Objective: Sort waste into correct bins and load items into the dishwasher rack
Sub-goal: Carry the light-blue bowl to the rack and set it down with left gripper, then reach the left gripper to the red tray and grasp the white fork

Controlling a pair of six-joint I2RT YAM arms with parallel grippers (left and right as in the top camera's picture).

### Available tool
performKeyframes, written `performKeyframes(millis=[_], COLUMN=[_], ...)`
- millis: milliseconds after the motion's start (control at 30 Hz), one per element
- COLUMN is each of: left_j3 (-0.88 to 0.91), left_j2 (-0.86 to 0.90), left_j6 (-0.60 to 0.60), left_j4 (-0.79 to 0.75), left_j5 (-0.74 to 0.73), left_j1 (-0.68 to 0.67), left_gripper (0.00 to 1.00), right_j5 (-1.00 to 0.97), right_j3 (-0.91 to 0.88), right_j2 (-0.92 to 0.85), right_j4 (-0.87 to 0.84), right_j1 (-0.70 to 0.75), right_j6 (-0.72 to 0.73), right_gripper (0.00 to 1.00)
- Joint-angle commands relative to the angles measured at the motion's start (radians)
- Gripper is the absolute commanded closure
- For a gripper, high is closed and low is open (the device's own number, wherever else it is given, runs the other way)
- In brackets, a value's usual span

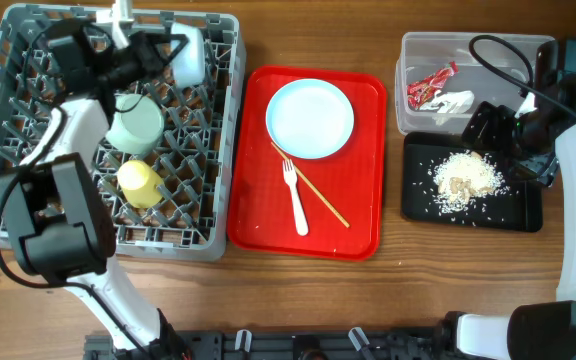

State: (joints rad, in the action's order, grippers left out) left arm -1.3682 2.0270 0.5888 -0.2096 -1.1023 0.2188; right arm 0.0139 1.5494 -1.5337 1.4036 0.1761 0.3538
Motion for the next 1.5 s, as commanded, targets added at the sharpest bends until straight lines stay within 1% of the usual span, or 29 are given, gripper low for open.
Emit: performKeyframes(millis=[0,67,133,167,200,267,300,333,400,500,567,733,800,900,967,1033,1067,1200,1300,1367,1467], left_j3=[0.012,0.012,0.012,0.012,0.012,0.012,0.012,0.012,0.012,0.012,0.012,0.012,0.012,0.012,0.012,0.012,0.012,0.012,0.012,0.012,0.012], left_j2=[0.025,0.025,0.025,0.025,0.025,0.025,0.025,0.025,0.024,0.018,-0.002,-0.07,-0.109,-0.168,-0.217,-0.272,-0.3,-0.412,-0.467,-0.475,-0.47], left_j6=[-0.036,-0.043,-0.065,-0.069,-0.069,-0.069,-0.068,-0.068,-0.068,-0.047,-0.03,-0.031,-0.031,-0.052,-0.123,-0.17,-0.19,-0.188,-0.188,-0.189,-0.189], left_j4=[0.059,0.078,0.1,0.103,0.103,0.101,0.094,0.092,0.076,0.003,-0.019,-0.014,0.026,0.164,0.297,0.446,0.516,0.772,0.936,1.014,1.079], left_j5=[0.109,0.109,0.109,0.109,0.109,0.109,0.108,0.108,0.095,0.031,0.026,0.054,0.069,0.153,0.243,0.38,0.45,0.76,0.895,0.929,0.895], left_j1=[0.036,0.044,0.056,0.063,0.071,0.087,0.096,0.105,0.122,0.156,0.181,0.225,0.225,0.199,0.163,0.11,0.079,-0.084,-0.244,-0.338,-0.465], left_gripper=[0.83,0.83,0.67,0.6,0.57,0.32,0.08,0.0,0.0,0.0,0.0,0.0,0.0,0.0,0.0,0.0,0.0,0.0,0.0,0.0,0.0], right_j5=[-0.009,0.004,0.01,0.01,0.01,0.01,0.01,0.01,0.01,0.01,0.01,0.01,0.01,0.01,0.01,0.01,0.01,0.01,0.01,0.01,0.01], right_j3=[0.01,0.01,0.01,0.01,0.01,0.01,0.01,0.01,0.01,0.01,0.01,0.01,0.01,0.01,0.01,0.01,0.01,0.01,0.01,0.01,0.01], right_j2=[0.021,0.021,0.021,0.021,0.021,0.021,0.021,0.021,0.021,0.021,0.021,0.021,0.021,0.021,0.021,0.021,0.021,0.021,0.021,0.021,0.021], right_j4=[0.005,0.004,0.003,0.003,0.003,0.003,0.004,0.004,0.004,0.004,0.004,0.004,0.004,0.003,0.0,0.0,0.001,0.0,0.0,0.0,0.001], right_j1=[0.002,0.002,0.002,0.002,0.002,0.002,0.002,0.002,0.002,0.002,0.002,0.002,0.002,0.002,0.002,0.002,0.002,0.002,0.002,0.002,0.002], right_j6=[-0.012,-0.013,-0.012,-0.012,-0.012,-0.013,-0.013,-0.013,-0.013,-0.013,-0.013,-0.013,-0.014,-0.013,-0.014,-0.014,-0.014,-0.014,-0.014,-0.015,-0.034], right_gripper=[0.0,0.0,0.0,0.0,0.0,0.0,0.0,0.0,0.0,0.0,0.0,0.0,0.0,0.0,0.0,0.0,0.0,0.0,0.0,0.0,0.0])
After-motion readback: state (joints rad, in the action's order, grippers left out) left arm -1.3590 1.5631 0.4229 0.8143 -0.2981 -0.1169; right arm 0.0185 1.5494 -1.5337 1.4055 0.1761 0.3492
